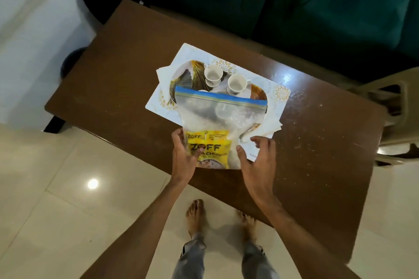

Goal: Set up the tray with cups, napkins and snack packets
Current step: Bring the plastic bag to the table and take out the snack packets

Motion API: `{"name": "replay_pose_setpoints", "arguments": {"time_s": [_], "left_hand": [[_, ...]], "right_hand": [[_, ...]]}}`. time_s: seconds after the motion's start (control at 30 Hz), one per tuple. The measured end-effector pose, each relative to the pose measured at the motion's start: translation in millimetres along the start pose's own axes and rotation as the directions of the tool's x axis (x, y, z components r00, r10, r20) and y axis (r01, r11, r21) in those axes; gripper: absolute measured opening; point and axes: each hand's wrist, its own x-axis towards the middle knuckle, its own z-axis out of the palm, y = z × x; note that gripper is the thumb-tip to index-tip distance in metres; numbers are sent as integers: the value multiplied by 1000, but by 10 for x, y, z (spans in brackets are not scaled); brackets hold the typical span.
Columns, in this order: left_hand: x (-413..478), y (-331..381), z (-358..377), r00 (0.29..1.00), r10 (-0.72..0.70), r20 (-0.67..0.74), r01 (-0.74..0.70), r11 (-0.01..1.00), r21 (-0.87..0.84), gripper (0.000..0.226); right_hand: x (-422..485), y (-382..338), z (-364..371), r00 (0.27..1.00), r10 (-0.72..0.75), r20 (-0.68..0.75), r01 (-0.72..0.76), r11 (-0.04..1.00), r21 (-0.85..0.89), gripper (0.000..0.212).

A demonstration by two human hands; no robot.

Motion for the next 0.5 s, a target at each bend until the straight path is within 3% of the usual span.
{"name": "replay_pose_setpoints", "arguments": {"time_s": [0.03, 0.1, 0.2, 0.3, 0.37, 0.5], "left_hand": [[-18, 23, -22, 999, 33, 13, -33, 999, -5, 82], [-48, 44, -66, 996, 86, 35, -85, 996, -14, 94], [-95, 48, -120, 993, 104, 63, -103, 995, -14, 86], [-122, 46, -137, 993, 109, 51, -109, 994, -4, 87], [-130, 55, -144, 992, 117, 37, -118, 993, 10, 90], [-245, 201, -106, 991, 103, -90, -97, 993, 72, 80]], "right_hand": [[47, -114, -41, 991, -104, -81, 100, 994, -54, 40], [257, -348, -94, 945, -314, -93, 302, 945, -126, 36], [709, -667, -119, 876, -464, 130, 481, 820, -310, 45], [1035, -840, -108, 837, -375, 399, 539, 690, -483, 46], [1105, -883, -127, 844, -267, 466, 486, 748, -452, 34], [989, -904, -288, 881, -191, 432, 315, 920, -235, 18]]}}
